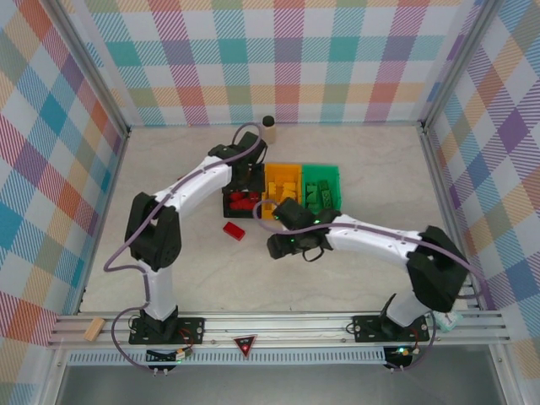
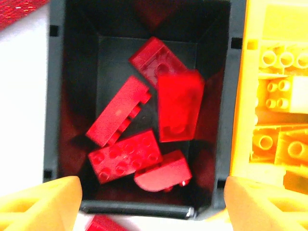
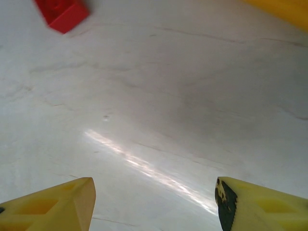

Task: Sort the legos into containers by color
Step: Place the lego in the container, then pick up the lego from the center of the table.

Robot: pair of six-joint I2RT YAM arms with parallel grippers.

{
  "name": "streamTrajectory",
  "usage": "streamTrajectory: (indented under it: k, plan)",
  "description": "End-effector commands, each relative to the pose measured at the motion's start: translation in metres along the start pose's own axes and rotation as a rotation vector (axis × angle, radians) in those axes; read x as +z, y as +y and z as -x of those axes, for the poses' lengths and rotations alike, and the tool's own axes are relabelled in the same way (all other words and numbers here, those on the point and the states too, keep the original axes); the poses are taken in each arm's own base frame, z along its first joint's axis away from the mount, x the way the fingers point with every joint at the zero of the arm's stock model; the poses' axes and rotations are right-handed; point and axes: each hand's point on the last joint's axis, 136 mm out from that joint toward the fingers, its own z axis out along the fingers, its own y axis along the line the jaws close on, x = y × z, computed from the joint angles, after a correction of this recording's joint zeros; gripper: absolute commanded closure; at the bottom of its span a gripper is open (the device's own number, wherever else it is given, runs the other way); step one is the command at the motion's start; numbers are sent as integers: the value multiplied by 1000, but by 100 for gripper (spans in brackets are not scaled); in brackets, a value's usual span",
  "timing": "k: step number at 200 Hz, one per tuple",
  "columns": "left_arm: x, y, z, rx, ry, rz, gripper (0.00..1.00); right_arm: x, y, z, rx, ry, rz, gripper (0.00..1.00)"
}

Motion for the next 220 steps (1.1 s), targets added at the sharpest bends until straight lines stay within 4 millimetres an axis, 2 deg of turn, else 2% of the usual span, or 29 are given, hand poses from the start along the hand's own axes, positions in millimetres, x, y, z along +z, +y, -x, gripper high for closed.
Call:
streamTrajectory:
  k: [1,27,66,106,134,155,188,220]
  plan:
    - [-46,18,9,-35,-110,-22,22,14,37,14,-80,-7,60,32]
    - [-56,43,-13,-98,-105,-34,23,30,54,29,-106,-5,65,32]
    - [-37,96,-67,-239,-19,-28,24,49,64,51,-144,8,35,30]
    - [-29,137,-107,-370,29,-41,24,68,70,68,-171,22,32,30]
    - [-20,147,-129,-402,77,-35,24,79,66,83,-167,25,26,30]
    - [-18,150,-138,-414,87,-33,24,85,59,90,-181,29,-8,30]
    - [-18,148,-142,-434,76,-54,24,104,52,90,-192,73,-29,31]
    - [-21,148,-143,-437,73,-60,24,117,55,88,-192,98,-16,36]
